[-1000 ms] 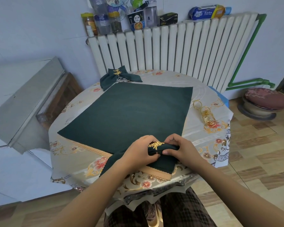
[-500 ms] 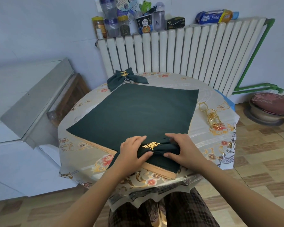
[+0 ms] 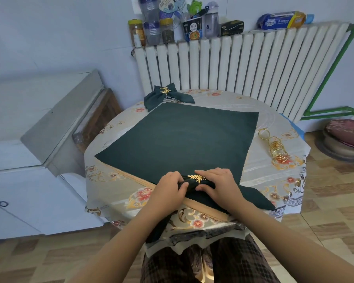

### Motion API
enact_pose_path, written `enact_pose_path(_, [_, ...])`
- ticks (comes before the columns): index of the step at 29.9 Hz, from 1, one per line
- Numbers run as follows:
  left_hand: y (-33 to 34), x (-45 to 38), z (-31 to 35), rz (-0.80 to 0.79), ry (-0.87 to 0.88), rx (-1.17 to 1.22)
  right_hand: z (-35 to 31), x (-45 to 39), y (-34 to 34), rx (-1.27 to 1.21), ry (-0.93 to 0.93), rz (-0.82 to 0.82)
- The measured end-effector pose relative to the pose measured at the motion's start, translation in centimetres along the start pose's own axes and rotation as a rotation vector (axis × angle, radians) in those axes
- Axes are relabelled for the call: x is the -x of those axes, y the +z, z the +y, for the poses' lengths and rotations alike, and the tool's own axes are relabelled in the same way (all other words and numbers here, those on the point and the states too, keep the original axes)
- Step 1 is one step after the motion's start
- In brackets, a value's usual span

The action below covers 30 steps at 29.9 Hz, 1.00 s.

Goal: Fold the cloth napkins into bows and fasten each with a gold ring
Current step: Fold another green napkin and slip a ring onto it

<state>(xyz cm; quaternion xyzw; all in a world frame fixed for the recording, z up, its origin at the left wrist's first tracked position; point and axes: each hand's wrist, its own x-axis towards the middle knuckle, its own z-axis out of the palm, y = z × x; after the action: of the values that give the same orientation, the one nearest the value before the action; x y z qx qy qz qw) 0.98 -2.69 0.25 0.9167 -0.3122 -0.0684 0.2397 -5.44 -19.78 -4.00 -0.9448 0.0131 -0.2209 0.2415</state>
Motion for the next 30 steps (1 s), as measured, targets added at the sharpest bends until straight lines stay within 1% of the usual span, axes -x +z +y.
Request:
enact_pose_path(3, [-0.6, 0.0, 0.4, -0.087, -0.119, 0.084, -0.1, 0.3, 0.4, -0.002, -0.005, 0.028])
enact_pose_path(7, [-1.4, 0.2, 0.4, -0.102, -0.218, 0.248, 0.1, 0.3, -0.2, -0.139, 0.018, -0.04])
enact_pose_path(9, [-1.3, 0.4, 0.9, -0.104, -0.222, 0.272, 0.0, 0.1, -0.3, -0.177, 0.052, -0.046])
enact_pose_path(11, [-0.6, 1.0, 1.6, -0.094, -0.183, 0.218, -0.2, 0.0, -0.3, -0.205, 0.104, -0.041])
enact_pose_path(14, [0.8, 1.5, 1.7, -0.01, -0.044, 0.041, -0.7, 0.0, -0.3, -0.22, 0.144, -0.067])
enact_pose_path(17, [1.1, 1.3, 1.4, -0.007, -0.004, -0.107, -0.8, 0.3, -0.5, -0.157, 0.154, -0.091])
enact_pose_path(19, [1.0, 0.8, 1.1, 0.052, 0.042, -0.165, -0.6, 0.8, -0.8, -0.158, 0.145, -0.143])
enact_pose_path(20, [1.2, 0.5, 0.7, 0.135, 0.097, -0.124, -0.6, 1.2, -1.0, -0.191, 0.155, -0.158])
enact_pose_path(21, [1.5, 0.1, 0.3, 0.227, 0.157, -0.048, -0.6, 1.5, -1.2, -0.23, 0.187, -0.139])
enact_pose_path(22, [2.0, -0.2, -0.4, 0.299, 0.194, 0.027, -0.7, 1.7, -1.3, -0.251, 0.23, -0.088])
enact_pose_path(23, [2.4, -0.5, -0.8, 0.337, 0.217, 0.108, -0.7, 2.0, -1.4, -0.237, 0.277, -0.012])
enact_pose_path(24, [2.8, -0.7, -1.1, 0.327, 0.225, 0.193, -0.8, 2.3, -1.6, -0.189, 0.322, 0.06])
enact_pose_path(26, [3.3, -0.9, -1.2, 0.236, 0.258, 0.316, -1.1, 2.9, -1.8, -0.087, 0.374, 0.145])
enact_pose_path(28, [3.7, -1.3, -1.2, 0.183, 0.3, 0.267, -1.4, 3.6, -1.9, -0.056, 0.351, 0.167])
enact_pose_path(30, [4.3, -1.4, -1.3, 0.225, 0.302, 0.205, -1.8, 4.2, -1.8, -0.085, 0.332, 0.156])
